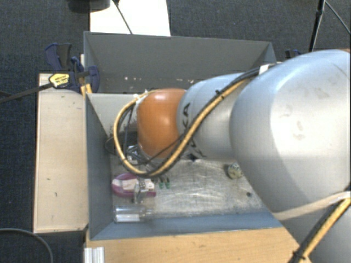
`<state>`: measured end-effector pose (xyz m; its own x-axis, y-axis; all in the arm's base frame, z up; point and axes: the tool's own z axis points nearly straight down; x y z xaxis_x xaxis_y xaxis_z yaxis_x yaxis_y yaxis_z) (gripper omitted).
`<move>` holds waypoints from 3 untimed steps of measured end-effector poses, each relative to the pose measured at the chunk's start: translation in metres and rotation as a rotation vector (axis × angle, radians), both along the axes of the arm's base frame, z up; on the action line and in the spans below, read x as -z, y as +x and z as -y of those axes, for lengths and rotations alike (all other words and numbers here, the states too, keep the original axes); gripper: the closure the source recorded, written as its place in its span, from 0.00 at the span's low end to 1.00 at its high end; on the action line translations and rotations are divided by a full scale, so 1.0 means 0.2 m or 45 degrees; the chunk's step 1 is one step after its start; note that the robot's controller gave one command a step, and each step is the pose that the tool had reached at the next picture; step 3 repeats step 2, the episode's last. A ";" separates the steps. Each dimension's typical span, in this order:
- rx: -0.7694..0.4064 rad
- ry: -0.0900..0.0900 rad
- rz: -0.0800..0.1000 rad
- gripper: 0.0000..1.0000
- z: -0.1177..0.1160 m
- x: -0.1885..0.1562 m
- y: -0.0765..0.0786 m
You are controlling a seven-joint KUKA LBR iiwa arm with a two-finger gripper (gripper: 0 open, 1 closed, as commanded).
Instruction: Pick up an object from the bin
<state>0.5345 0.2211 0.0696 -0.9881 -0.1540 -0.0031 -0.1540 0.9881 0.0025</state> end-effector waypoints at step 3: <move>0.029 0.000 0.007 1.00 0.06 -0.67 0.00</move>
Offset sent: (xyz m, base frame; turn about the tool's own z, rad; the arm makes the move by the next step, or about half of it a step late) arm 0.0000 0.0000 0.0000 0.0000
